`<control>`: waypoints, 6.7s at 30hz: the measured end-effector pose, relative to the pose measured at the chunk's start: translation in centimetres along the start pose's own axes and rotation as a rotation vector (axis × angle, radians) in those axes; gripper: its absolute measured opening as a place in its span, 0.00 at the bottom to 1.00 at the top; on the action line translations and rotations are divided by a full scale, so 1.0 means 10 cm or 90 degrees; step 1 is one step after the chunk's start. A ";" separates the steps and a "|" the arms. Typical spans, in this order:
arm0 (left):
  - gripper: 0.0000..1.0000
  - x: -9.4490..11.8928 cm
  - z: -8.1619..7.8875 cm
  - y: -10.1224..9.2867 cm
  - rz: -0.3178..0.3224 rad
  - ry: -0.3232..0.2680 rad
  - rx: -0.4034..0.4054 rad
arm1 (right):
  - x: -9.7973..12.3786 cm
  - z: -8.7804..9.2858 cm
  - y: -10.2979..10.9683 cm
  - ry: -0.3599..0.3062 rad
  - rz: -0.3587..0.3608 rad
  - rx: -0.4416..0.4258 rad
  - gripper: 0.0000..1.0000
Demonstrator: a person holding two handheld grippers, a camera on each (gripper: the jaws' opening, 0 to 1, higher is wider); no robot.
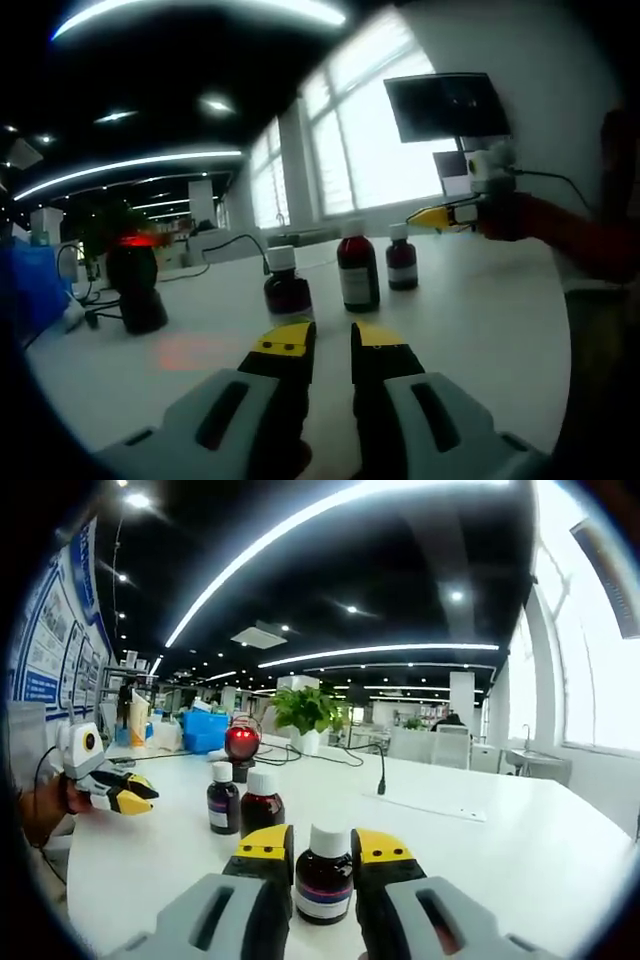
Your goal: Rotate the medicine bottle to make it face forward pick up the medicine bottle inspect the drug traceability code place the medicine on the table
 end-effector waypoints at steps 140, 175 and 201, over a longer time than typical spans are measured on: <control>0.08 0.00 -0.01 -0.05 0.015 -0.006 -0.009 | -0.27 0.10 -0.06 0.023 -0.008 -0.006 0.16; 0.08 0.00 0.00 -0.05 0.011 -0.005 -0.015 | -0.26 0.10 0.02 0.043 0.160 -0.031 0.15; 0.08 -0.01 -0.01 -0.05 0.009 -0.005 -0.020 | -0.24 0.10 0.07 0.041 0.228 -0.014 0.16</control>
Point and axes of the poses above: the point that each gripper's makers call its tool centre point, and the gripper's own axes: x roughly backward along the fingers, y roughly to its left, z roughly out of its underside, the point moved 4 cm from there along x, roughly backward along the fingers, and after that the axes turned 1 degree about x, right-handed, at the moved point
